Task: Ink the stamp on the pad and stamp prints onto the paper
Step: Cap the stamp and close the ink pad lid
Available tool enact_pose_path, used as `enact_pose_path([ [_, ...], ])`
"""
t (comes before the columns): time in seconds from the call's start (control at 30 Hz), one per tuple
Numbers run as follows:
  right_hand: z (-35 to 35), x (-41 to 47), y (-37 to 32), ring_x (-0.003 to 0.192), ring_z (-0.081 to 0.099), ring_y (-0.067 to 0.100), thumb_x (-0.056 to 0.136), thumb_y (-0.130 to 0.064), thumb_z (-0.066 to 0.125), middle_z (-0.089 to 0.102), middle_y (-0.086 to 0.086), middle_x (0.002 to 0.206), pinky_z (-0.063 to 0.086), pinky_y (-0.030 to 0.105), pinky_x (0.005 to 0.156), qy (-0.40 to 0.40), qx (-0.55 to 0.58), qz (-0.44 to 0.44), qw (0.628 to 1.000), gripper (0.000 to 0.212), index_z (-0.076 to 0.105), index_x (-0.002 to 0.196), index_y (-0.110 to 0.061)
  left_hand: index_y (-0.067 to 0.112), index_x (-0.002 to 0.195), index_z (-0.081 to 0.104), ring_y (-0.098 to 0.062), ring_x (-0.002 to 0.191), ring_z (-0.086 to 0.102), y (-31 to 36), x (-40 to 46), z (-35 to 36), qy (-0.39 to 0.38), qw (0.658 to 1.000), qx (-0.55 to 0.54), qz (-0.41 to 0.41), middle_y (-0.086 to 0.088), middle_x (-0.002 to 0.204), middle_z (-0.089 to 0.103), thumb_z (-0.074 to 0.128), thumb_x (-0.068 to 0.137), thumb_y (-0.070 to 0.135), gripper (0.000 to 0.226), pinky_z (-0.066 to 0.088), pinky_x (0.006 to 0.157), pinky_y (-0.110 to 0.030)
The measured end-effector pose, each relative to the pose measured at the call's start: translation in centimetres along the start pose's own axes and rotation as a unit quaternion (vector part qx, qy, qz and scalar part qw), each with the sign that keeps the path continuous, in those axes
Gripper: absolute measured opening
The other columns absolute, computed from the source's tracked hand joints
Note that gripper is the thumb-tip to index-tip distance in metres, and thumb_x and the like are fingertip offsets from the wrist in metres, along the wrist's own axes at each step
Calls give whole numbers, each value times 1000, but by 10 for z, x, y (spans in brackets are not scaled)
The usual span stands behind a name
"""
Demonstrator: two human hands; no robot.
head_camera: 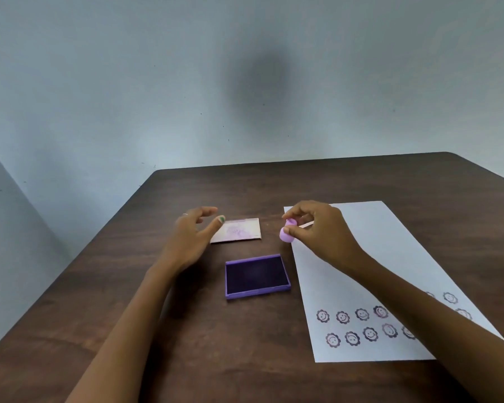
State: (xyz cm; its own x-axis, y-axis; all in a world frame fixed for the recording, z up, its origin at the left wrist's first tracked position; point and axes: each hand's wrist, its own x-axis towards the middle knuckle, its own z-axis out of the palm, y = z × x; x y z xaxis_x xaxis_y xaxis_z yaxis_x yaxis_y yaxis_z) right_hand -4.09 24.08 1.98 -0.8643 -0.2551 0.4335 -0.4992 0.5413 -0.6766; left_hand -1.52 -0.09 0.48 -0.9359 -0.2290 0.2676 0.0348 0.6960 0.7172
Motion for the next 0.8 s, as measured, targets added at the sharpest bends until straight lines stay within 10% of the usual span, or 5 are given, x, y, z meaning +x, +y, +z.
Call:
enact_pose_path([
  [0.23,10,5,8,85,56,11,80,-23,68,68,9,107,40,11,64,-76,-57,0,995,28,63,106,-12,21,128,53,-25,124,45,-8,-1,-3,-56,996,70,-18,-7,136,50,60,86,43,48,38,105,-43],
  [0.47,2,25,-12,122,43,24,79,-52,59,51,5,134,40,48,99,-123,-162,-6,979,59,45,128,-22,17,138,42,-27,132,35,-9,1,-3,-79,988,136,-12,-8,143,45,57,86,49,63,29,111,-42],
  [0.8,38,75,-36,129,28,31,75,-56,62,40,4,143,30,43,97,-367,-316,-5,875,76,35,137,-21,28,141,37,-25,137,27,-15,2,-4,-110,964,241,-12,1,150,35,52,82,63,70,22,113,-46],
])
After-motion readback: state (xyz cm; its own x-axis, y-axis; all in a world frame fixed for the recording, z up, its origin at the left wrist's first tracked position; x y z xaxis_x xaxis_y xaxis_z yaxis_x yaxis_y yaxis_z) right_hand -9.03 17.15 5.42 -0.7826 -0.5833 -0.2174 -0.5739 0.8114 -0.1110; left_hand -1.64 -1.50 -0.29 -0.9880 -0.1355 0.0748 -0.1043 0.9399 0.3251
